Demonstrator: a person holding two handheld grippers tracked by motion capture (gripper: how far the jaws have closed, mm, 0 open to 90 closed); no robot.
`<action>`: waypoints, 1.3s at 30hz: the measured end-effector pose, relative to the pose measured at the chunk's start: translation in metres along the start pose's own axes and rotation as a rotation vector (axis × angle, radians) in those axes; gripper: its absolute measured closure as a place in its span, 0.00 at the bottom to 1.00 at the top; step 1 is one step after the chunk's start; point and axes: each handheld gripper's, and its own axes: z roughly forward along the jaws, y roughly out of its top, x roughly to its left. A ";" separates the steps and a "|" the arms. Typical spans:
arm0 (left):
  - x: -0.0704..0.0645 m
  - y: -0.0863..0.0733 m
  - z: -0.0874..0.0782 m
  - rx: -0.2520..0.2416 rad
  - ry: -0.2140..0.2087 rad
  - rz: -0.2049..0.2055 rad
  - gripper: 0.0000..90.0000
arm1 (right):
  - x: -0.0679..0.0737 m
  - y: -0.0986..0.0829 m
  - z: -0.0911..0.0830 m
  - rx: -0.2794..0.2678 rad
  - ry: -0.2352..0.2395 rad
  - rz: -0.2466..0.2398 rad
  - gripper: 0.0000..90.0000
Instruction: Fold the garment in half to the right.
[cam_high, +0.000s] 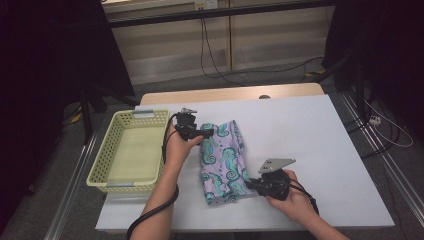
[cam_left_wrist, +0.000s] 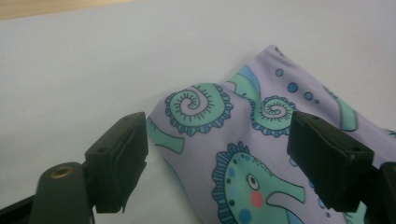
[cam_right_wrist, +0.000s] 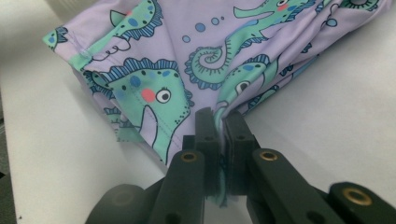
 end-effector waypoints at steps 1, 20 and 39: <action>0.002 0.000 0.003 0.012 0.001 -0.003 0.25 | 0.000 0.000 0.000 -0.001 0.002 -0.002 0.96; 0.012 -0.006 0.030 0.064 0.048 -0.038 0.31 | 0.001 0.001 0.000 -0.005 0.001 -0.022 0.96; 0.006 -0.002 0.031 0.092 0.070 -0.050 0.49 | 0.003 0.001 0.000 -0.006 -0.001 -0.026 0.96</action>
